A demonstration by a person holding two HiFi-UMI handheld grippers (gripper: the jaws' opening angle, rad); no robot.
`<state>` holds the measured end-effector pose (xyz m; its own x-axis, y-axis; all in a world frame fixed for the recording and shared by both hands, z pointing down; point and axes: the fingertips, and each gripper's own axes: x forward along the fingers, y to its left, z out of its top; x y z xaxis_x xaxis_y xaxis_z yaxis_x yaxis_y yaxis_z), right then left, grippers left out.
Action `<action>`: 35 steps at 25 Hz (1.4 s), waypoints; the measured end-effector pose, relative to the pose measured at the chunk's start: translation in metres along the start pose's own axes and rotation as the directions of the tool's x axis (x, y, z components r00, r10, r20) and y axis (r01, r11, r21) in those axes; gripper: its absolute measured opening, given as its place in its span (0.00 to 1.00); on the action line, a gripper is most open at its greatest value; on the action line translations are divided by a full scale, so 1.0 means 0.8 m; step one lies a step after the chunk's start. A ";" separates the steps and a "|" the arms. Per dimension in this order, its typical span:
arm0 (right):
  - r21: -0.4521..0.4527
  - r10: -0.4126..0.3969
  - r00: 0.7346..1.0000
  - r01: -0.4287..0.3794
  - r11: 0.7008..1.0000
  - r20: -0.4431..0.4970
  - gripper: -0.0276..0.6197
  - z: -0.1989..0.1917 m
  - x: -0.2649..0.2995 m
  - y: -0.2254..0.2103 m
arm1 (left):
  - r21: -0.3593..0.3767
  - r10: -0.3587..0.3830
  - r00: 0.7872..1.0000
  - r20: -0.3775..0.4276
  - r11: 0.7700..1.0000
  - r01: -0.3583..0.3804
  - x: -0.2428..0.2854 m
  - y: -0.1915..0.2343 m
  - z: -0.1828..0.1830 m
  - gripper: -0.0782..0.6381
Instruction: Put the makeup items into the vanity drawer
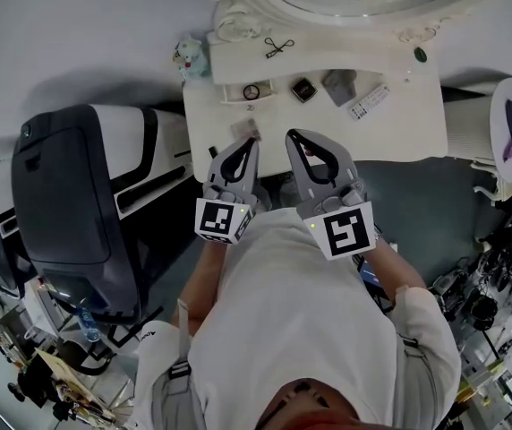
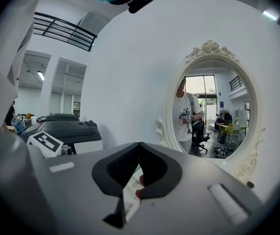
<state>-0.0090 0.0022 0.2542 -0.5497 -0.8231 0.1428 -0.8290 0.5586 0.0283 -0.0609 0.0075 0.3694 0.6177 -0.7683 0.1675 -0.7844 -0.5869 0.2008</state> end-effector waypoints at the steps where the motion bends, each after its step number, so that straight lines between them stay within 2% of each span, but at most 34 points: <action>1: 0.004 -0.003 1.000 0.003 1.000 -0.013 0.05 -0.006 -0.002 -0.003 | 0.000 0.002 1.000 0.006 1.000 -0.002 0.000 0.001 0.003 0.12; 11: 0.012 -0.042 0.997 0.043 0.999 -0.065 0.05 -0.026 -0.008 -0.025 | 0.022 -0.015 1.000 0.006 1.000 0.014 0.013 -0.002 0.010 0.12; 24: -0.013 -0.046 0.996 0.045 0.999 -0.070 0.05 -0.026 -0.005 -0.034 | -0.009 0.002 1.000 0.026 1.000 -0.002 0.016 0.007 0.012 0.12; 29: -0.060 -0.049 0.988 0.040 0.997 -0.148 0.05 -0.052 -0.004 -0.055 | -0.013 -0.002 1.000 0.027 1.000 0.003 0.021 0.003 0.013 0.12; 35: -0.039 -0.022 0.958 0.011 0.999 -0.285 0.05 -0.116 0.010 -0.104 | -0.008 0.029 0.999 0.018 1.000 -0.029 0.026 0.005 0.020 0.12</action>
<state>0.0653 -0.0416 0.3448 -0.4792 -0.7716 0.4183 -0.8304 0.5529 0.0686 -0.0520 -0.0149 0.3586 0.5939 -0.7892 0.1563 -0.8012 -0.5627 0.2035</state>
